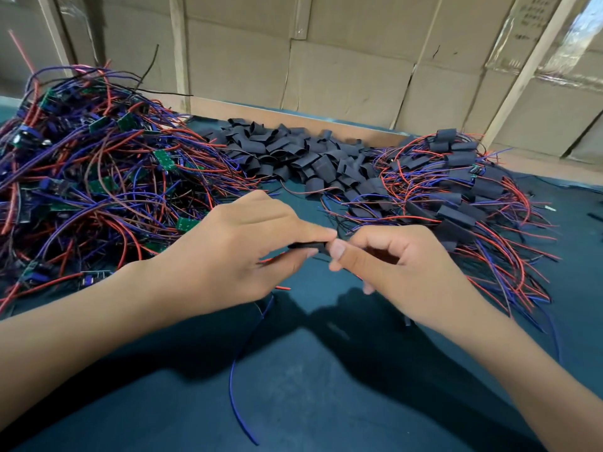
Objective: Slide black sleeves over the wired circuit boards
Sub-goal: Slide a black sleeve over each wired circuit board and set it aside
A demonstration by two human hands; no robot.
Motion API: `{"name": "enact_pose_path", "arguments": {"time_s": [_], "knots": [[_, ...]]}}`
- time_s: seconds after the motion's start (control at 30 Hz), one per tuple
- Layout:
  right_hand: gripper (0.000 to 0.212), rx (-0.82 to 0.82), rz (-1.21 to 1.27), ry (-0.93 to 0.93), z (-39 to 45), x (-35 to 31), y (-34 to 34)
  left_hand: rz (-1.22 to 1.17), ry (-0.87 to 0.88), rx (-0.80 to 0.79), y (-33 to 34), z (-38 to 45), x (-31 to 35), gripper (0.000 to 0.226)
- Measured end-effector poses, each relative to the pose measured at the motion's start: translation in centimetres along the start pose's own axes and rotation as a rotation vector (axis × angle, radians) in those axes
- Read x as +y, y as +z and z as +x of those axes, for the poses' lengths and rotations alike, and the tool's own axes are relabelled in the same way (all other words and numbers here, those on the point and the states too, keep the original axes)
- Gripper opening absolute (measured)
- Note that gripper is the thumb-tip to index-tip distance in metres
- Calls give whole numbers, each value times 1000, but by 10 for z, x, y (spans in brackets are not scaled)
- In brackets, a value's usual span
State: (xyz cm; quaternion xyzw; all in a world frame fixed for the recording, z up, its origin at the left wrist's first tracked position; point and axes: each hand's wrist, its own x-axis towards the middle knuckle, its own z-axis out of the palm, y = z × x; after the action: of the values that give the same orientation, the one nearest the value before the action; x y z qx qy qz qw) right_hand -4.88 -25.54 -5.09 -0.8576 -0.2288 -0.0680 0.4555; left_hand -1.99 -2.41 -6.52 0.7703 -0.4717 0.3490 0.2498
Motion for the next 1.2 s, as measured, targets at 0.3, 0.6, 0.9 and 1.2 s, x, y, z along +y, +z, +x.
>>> {"name": "enact_pose_path", "arguments": {"time_s": [0.3,0.6,0.9,1.2], "knots": [[18,-99,-24,119,3,7,-15,63,-223,185,-16,-1,-11,36],[27,42,389,34,10,18,-38,59,-247,215,-20,-2,-19,29],[35,176,730,-108,14,18,-40,64,-246,227,-25,-1,-16,31],[38,499,86,-293,6,13,-28,51,-187,230,-25,-1,-12,22]]}}
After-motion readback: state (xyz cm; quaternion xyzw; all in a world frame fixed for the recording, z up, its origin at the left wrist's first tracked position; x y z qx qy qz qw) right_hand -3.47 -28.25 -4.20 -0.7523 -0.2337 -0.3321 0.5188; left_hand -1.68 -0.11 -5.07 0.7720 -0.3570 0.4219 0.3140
